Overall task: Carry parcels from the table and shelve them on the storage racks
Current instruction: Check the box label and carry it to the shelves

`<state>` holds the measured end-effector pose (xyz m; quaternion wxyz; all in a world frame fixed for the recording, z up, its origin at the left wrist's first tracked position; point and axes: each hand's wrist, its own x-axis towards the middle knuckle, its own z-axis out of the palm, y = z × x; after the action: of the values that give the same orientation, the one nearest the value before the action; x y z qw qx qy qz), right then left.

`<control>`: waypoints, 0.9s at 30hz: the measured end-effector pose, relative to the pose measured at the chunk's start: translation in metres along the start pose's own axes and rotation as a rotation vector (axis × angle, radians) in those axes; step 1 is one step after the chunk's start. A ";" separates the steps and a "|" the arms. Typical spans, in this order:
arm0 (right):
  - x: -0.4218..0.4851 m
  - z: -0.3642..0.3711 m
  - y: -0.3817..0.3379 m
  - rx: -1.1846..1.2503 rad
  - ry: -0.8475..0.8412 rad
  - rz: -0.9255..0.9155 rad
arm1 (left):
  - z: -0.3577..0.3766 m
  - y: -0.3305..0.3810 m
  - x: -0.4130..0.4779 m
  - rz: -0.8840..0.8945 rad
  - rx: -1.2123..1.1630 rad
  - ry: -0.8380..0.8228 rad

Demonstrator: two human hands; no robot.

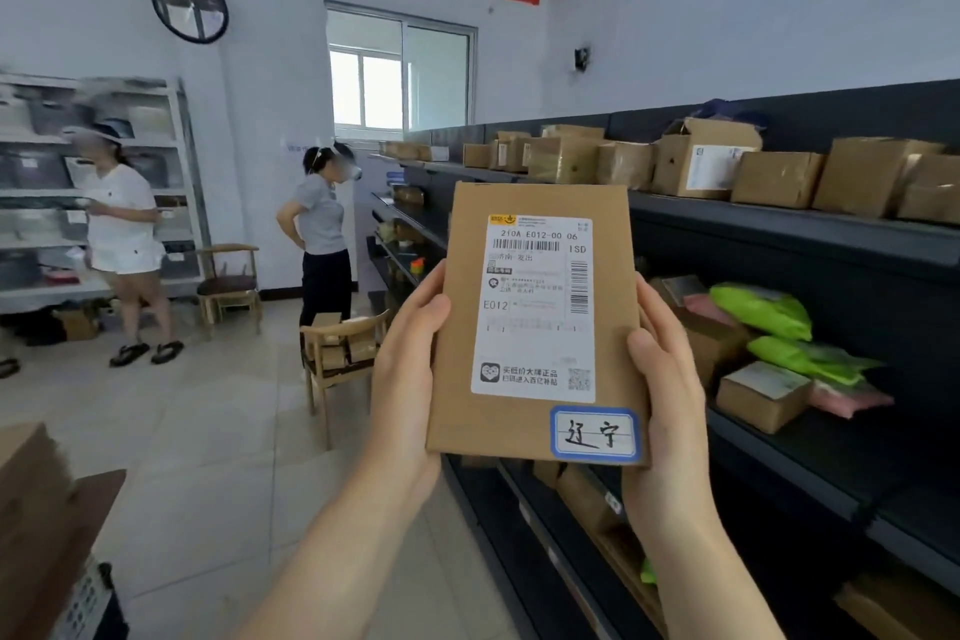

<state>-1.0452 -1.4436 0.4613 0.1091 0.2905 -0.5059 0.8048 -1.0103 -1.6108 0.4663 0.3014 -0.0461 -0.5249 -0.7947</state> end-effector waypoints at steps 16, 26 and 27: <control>0.200 0.059 0.178 -0.080 0.111 -0.014 | -0.079 -0.086 0.269 -0.104 -0.055 -0.071; 0.296 0.052 0.270 -0.074 0.162 -0.003 | -0.096 -0.151 0.389 -0.162 -0.073 -0.086; 0.301 0.051 0.280 -0.078 0.185 0.000 | -0.099 -0.160 0.400 -0.180 -0.073 -0.094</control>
<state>-1.4019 -1.6542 0.4415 0.1665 0.2106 -0.5248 0.8077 -1.3961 -1.8259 0.4490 0.2020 -0.0468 -0.5112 -0.8341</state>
